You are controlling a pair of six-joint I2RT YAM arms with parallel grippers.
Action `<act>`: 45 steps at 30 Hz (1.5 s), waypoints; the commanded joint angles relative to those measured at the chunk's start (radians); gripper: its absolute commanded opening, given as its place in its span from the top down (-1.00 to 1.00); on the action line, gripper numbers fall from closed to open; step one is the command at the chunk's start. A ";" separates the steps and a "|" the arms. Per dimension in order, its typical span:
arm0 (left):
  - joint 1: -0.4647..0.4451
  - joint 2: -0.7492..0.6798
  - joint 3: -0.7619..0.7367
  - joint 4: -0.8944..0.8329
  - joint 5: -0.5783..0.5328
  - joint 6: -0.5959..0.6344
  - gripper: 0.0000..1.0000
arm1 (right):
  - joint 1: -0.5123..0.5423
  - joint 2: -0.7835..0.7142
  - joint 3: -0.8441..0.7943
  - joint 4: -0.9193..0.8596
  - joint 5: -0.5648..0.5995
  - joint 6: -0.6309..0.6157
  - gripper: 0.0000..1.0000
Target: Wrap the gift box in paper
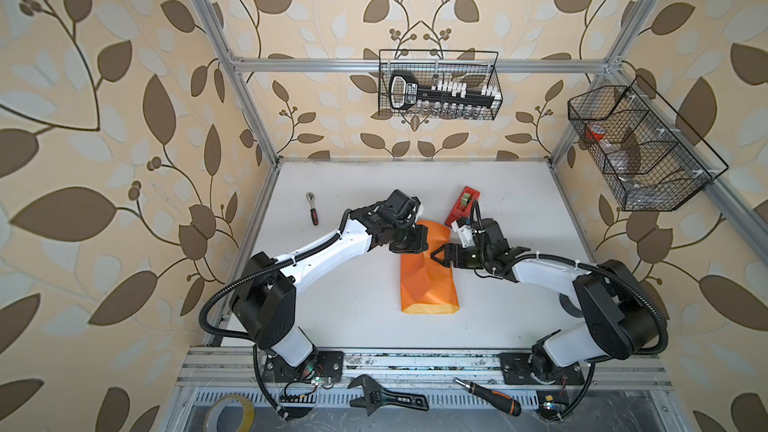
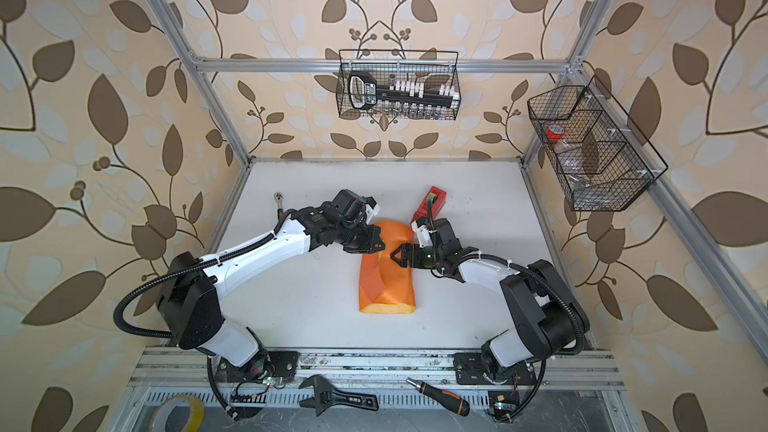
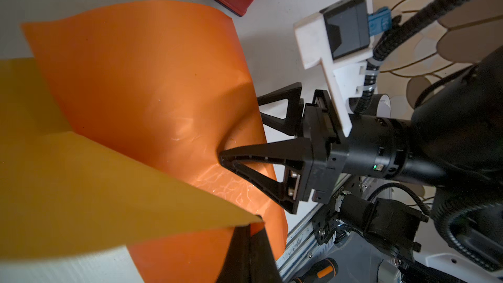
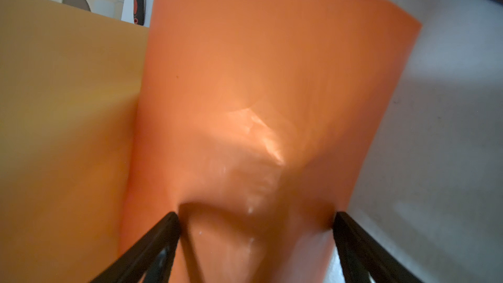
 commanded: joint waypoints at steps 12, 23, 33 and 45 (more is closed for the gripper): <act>-0.008 0.025 0.047 -0.098 -0.036 0.135 1.00 | -0.009 0.047 -0.032 -0.107 0.028 0.017 -0.81; 0.023 -0.133 -0.075 -0.002 -0.090 0.154 1.00 | -0.010 0.051 -0.043 -0.112 0.045 0.011 -0.82; 0.009 -0.058 -0.016 -0.063 -0.044 0.200 1.00 | -0.010 0.056 -0.043 -0.111 0.047 0.011 -0.82; 0.002 0.006 0.005 0.016 0.069 0.191 1.00 | -0.010 0.058 -0.047 -0.107 0.046 0.011 -0.82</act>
